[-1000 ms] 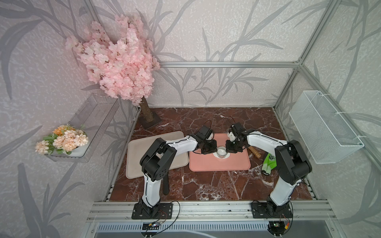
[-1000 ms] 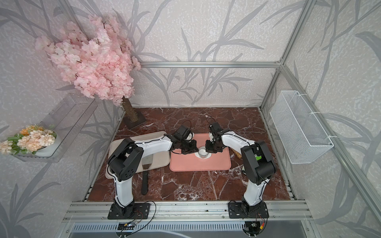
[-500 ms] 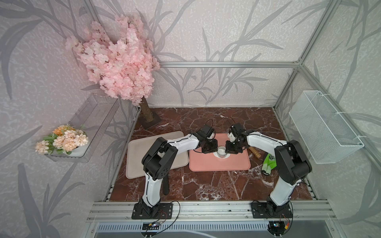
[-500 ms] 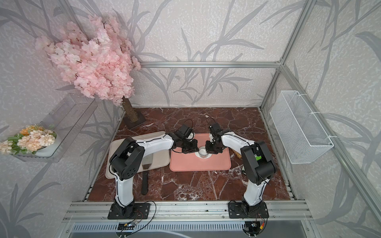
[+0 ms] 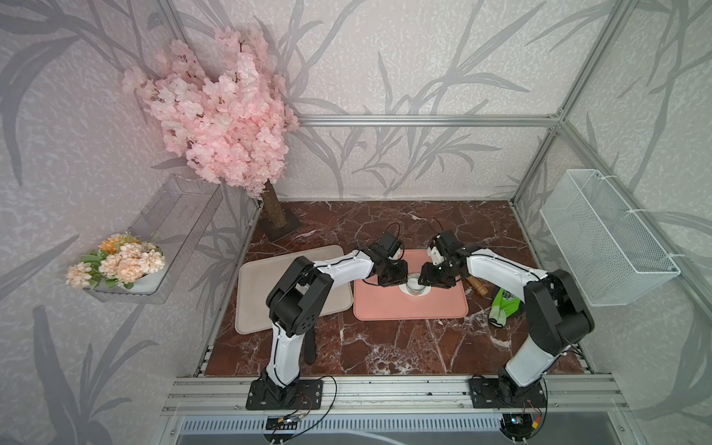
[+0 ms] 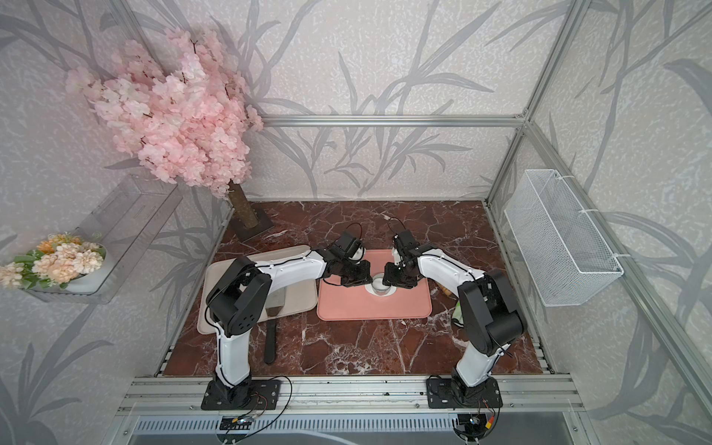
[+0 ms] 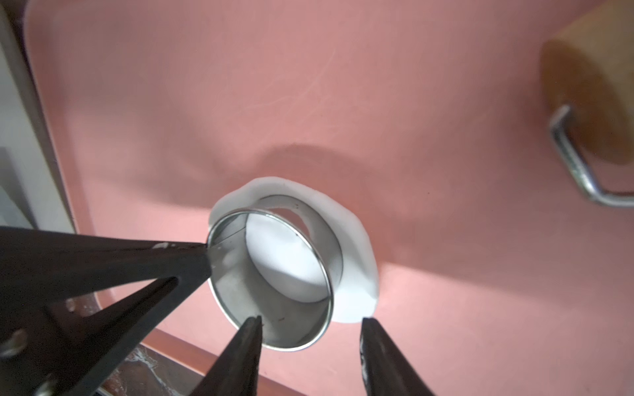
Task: Roll out the dumpling wrappers from the dough
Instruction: Remove the dumpling wrapper from the work surface.
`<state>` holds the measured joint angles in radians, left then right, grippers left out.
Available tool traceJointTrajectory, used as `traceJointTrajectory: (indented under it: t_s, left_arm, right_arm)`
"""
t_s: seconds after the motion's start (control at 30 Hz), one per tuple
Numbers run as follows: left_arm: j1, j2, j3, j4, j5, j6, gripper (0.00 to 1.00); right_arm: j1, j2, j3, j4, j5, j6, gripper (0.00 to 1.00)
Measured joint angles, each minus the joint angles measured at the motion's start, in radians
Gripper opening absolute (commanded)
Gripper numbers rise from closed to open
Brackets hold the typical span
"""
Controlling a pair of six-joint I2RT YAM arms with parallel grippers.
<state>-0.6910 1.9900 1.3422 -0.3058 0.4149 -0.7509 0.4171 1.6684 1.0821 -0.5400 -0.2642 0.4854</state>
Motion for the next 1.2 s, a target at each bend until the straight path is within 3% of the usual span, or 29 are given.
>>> traceJointTrajectory:
  t_s: [0.33,0.8,0.97,1.2]
  left_arm:
    - [-0.002,0.008,0.017,-0.018,-0.003,0.004,0.00]
    - [-0.007,0.011,0.031,-0.035,-0.020,0.017,0.00]
    - [-0.008,0.012,0.032,-0.038,-0.021,0.017,0.00]
    - [-0.008,0.015,0.034,-0.039,-0.021,0.017,0.00]
  right_arm:
    - [-0.101,-0.079,-0.145,0.098,-0.056,0.066,0.36]
    - [-0.108,-0.001,-0.204,0.232,-0.122,0.122,0.35]
    - [-0.111,0.003,-0.219,0.267,-0.130,0.129,0.25]
    - [-0.112,0.010,-0.261,0.351,-0.168,0.144,0.23]
